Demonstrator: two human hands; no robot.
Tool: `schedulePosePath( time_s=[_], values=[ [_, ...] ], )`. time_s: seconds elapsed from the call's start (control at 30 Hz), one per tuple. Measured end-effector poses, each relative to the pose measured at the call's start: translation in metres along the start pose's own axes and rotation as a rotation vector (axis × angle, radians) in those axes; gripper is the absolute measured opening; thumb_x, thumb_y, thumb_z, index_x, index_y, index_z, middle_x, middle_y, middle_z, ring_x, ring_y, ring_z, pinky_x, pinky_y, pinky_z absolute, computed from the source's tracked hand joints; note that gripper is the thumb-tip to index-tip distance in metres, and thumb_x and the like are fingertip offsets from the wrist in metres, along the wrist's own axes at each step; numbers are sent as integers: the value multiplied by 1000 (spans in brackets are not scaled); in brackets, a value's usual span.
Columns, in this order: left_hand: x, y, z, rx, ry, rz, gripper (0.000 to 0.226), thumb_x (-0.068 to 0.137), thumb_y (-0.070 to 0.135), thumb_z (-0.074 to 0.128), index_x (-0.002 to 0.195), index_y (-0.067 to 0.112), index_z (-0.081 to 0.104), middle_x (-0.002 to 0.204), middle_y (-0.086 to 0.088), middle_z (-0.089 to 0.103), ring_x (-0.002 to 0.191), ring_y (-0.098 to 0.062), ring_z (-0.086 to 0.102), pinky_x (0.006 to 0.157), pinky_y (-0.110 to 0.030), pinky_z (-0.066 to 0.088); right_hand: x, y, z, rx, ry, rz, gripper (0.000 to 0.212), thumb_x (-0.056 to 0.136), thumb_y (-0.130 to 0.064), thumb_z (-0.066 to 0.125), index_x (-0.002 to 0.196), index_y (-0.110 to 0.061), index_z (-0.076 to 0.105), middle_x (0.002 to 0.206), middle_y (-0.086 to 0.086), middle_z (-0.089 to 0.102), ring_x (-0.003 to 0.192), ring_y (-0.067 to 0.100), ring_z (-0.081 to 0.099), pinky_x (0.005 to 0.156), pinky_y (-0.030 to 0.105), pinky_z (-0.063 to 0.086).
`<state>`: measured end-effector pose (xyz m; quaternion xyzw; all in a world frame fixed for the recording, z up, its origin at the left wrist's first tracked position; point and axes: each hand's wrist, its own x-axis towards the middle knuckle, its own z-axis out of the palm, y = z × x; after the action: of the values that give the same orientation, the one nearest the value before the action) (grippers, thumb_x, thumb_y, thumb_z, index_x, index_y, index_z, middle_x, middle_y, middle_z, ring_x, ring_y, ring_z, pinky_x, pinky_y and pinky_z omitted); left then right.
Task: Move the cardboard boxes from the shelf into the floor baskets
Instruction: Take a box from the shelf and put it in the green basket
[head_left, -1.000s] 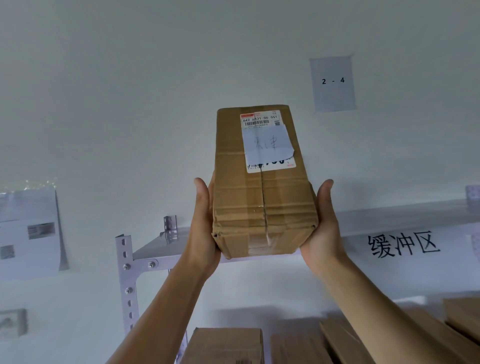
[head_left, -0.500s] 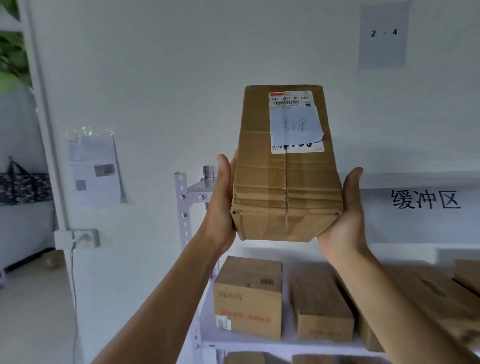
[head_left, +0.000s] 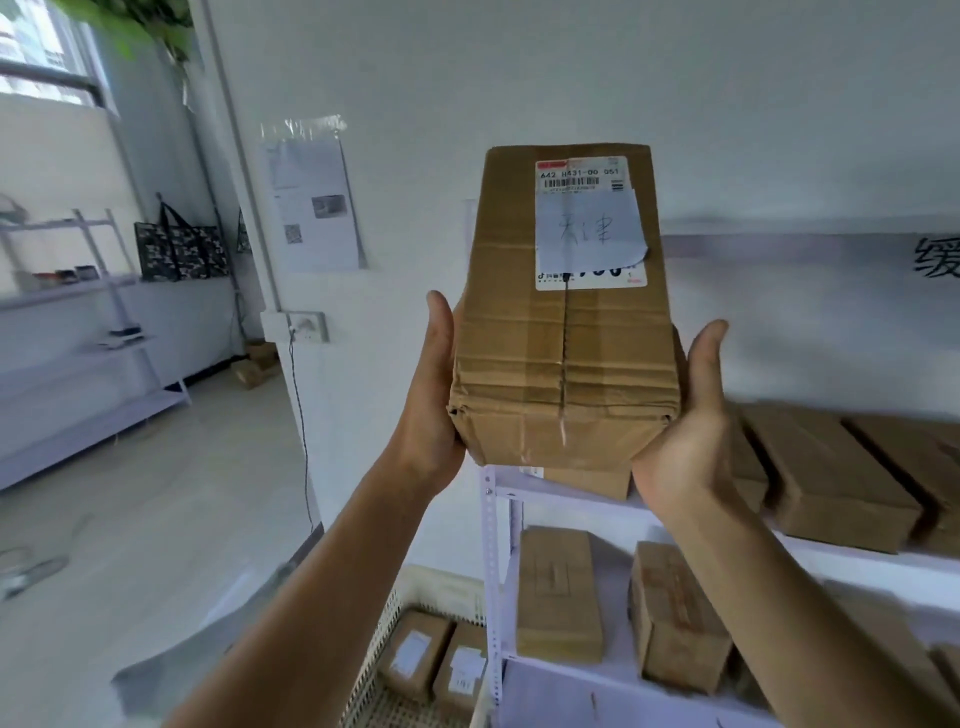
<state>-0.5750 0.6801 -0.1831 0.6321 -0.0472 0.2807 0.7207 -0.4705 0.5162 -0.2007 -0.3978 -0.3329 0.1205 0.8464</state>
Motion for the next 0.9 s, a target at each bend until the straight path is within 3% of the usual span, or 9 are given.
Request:
schedulePosePath(
  time_s=[0.07,0.13,0.27,0.4,0.57,0.73,0.9],
  values=[
    [-19,-3,-22,-7,42,-25,90,110,67,8,160,5,50,150,-18,66,144,-35,60,116,-45,51,-15,16,14,35,26,40,84,98,-72,40,157,-12,48,150,16,62,142,33,57,120,56,43],
    [-36,-6,-47,-9,72,-41,90,110,68,8,156,8,56,152,-20,64,146,-37,57,121,-50,47,-27,35,28,17,44,72,83,97,-71,43,156,-13,50,153,15,59,144,31,55,124,57,37],
    [-62,-14,-108,-10,122,-94,89,110,67,8,150,11,63,147,-15,69,145,-35,58,120,-48,47,-41,86,63,-2,35,152,60,105,-59,28,132,-29,73,133,-4,75,133,16,65,106,32,54],
    [-83,-22,-182,-33,133,-165,94,107,67,7,155,1,54,149,-23,64,146,-44,54,123,-58,41,-47,145,105,-57,15,239,60,106,-57,24,144,-27,60,146,-2,67,144,20,56,125,47,35],
    [-104,-39,-289,-37,164,-255,96,107,65,2,164,-7,31,164,-38,40,152,-53,42,127,-65,36,-53,239,160,-96,-25,383,69,106,-60,23,155,-21,51,152,1,61,148,25,50,128,53,30],
    [-121,-72,-382,-5,264,-392,89,111,60,3,161,-4,40,159,-37,47,149,-55,46,125,-73,31,-61,330,202,-103,-1,535,68,111,-59,14,159,-23,44,158,2,56,148,25,50,127,60,29],
    [-136,-115,-458,27,309,-545,83,111,66,12,162,10,45,156,-22,59,145,-43,57,124,-68,38,-66,412,221,-72,72,685,67,110,-61,17,155,-24,49,155,2,60,147,25,51,126,59,30]
  ],
)
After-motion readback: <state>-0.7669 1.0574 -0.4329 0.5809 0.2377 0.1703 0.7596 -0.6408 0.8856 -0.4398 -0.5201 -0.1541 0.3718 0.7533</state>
